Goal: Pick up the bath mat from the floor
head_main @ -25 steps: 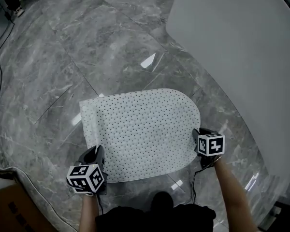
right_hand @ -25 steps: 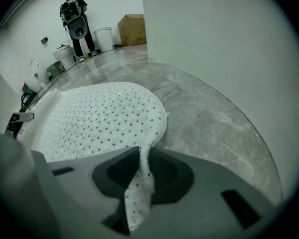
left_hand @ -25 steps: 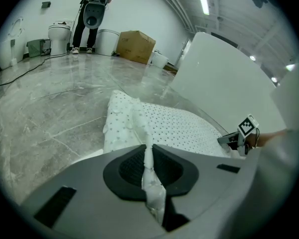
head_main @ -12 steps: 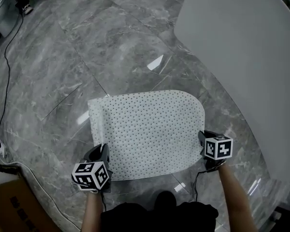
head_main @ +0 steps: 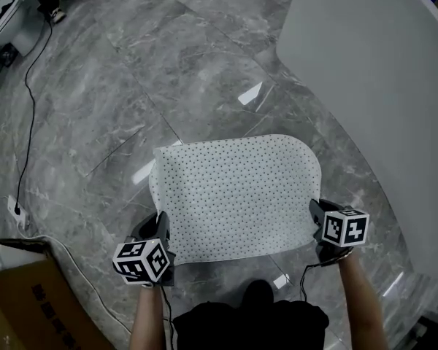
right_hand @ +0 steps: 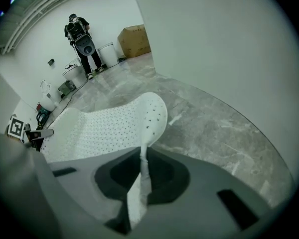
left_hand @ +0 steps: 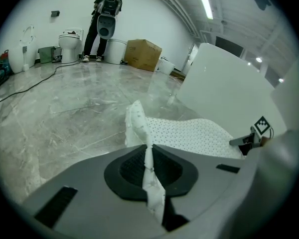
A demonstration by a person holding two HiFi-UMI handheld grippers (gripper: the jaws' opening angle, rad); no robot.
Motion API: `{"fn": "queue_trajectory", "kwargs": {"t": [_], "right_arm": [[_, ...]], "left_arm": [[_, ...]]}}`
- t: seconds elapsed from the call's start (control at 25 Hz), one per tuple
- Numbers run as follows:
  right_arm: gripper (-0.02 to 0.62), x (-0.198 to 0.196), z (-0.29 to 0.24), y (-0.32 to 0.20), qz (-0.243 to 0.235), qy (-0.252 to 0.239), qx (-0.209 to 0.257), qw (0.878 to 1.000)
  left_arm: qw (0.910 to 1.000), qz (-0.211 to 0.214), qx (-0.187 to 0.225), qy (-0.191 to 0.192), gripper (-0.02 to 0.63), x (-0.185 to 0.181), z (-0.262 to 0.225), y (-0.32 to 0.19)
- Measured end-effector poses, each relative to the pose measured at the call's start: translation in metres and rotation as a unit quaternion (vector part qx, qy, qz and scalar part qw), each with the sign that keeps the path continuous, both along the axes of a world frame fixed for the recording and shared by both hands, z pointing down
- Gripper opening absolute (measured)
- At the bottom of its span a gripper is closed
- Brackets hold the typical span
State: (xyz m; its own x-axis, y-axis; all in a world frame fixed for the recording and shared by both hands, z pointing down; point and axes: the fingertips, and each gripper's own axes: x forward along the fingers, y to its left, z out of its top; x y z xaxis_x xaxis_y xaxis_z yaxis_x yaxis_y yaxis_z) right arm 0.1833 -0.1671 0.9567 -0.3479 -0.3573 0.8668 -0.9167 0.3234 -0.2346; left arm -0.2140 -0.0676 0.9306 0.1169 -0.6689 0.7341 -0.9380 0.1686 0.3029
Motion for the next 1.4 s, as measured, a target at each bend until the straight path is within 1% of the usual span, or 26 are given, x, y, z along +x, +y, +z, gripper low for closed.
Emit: {"fn": "queue_trajectory", "kwargs": {"t": [0.16, 0.32, 0.44, 0.52, 0.68, 0.8, 1.0, 1.2, 1.4], "right_arm": [[0.028, -0.014, -0.036, 0.008, 0.007, -0.018, -0.008, 1.000], [0.028, -0.024, -0.071, 0.020, 0.015, -0.020, -0.021, 0.999], [0.028, -0.036, -0.100, 0.028, 0.019, -0.026, -0.038, 0.999], [0.028, -0.042, -0.125, 0.036, 0.021, -0.026, -0.052, 0.998], [0.028, -0.038, -0.194, 0.054, 0.034, -0.028, -0.074, 0.996], [0.028, -0.029, -0.253, 0.066, 0.039, -0.035, -0.083, 0.995], [0.028, -0.015, -0.357, 0.080, 0.047, -0.036, -0.073, 0.996], [0.028, 0.000, -0.453, 0.079, 0.068, -0.056, -0.049, 0.995], [0.028, 0.007, -0.539, 0.093, 0.068, -0.079, -0.020, 0.994]], "left_arm": [[0.9998, -0.018, -0.008, -0.007, 0.012, -0.013, -0.035, 0.005], [0.9995, -0.025, -0.018, -0.003, 0.011, -0.012, -0.073, 0.008], [0.9993, -0.026, -0.024, 0.010, 0.012, -0.002, -0.109, 0.005], [0.9991, -0.018, -0.033, 0.019, 0.011, 0.010, -0.137, 0.007], [0.9983, 0.001, -0.053, 0.026, 0.012, 0.032, -0.204, 0.020], [0.9981, 0.005, -0.057, 0.025, 0.012, 0.039, -0.264, 0.027], [0.9984, 0.017, -0.050, 0.021, 0.012, 0.043, -0.369, 0.037], [0.9992, 0.026, -0.021, 0.021, 0.012, 0.052, -0.465, 0.027], [0.9990, 0.040, 0.006, 0.019, 0.012, 0.064, -0.547, 0.025]]}}
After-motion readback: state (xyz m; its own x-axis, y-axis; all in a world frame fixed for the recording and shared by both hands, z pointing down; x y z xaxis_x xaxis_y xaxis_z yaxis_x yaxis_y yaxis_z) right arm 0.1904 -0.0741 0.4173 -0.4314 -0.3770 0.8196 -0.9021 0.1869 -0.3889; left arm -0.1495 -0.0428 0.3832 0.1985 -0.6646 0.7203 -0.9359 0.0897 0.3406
